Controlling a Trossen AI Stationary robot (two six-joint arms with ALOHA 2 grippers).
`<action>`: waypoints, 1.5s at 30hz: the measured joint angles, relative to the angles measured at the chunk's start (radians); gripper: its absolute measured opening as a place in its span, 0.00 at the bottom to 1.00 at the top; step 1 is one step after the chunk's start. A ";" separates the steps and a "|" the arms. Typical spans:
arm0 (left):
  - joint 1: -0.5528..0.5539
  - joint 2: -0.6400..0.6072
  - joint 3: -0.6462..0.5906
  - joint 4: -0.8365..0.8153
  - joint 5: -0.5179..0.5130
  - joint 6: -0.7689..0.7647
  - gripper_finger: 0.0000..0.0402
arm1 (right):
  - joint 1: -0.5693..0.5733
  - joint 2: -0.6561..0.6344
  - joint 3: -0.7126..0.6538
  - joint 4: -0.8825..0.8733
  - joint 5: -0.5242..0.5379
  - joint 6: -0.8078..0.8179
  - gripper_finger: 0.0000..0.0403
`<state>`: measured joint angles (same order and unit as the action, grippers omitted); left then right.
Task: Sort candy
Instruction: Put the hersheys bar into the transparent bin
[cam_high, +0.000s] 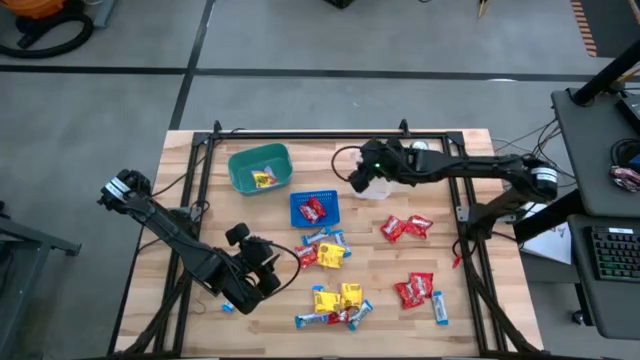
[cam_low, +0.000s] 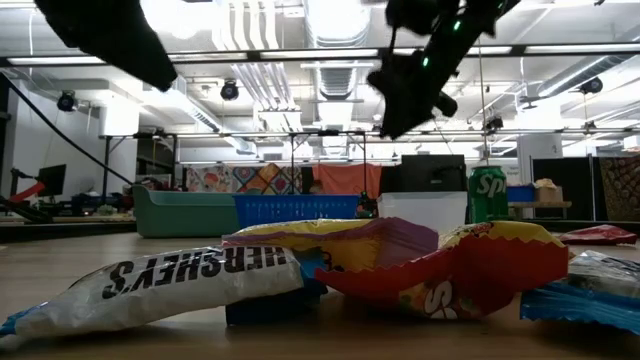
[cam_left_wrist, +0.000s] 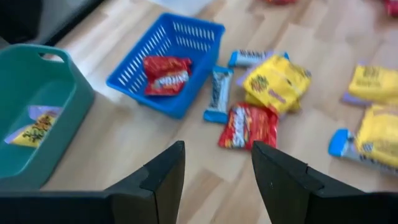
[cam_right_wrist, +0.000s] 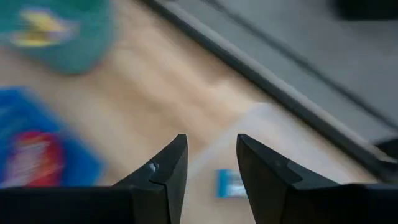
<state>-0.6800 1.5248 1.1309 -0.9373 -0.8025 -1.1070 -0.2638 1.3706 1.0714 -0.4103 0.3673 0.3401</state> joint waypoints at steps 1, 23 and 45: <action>0.000 0.002 0.000 0.000 0.013 0.009 0.42 | 0.011 -0.017 0.000 0.000 -0.054 -0.001 0.33; 0.058 0.100 -0.338 0.812 0.073 0.465 0.38 | 0.378 -0.073 -0.001 -0.003 -0.263 0.008 0.33; 0.170 0.331 -0.428 1.232 0.069 0.582 0.52 | 0.377 -0.073 -0.003 0.004 -0.209 0.016 0.33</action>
<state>-0.5101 1.8558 0.7032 0.2947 -0.7338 -0.5254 0.1131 1.2976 1.0679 -0.4061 0.1585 0.3561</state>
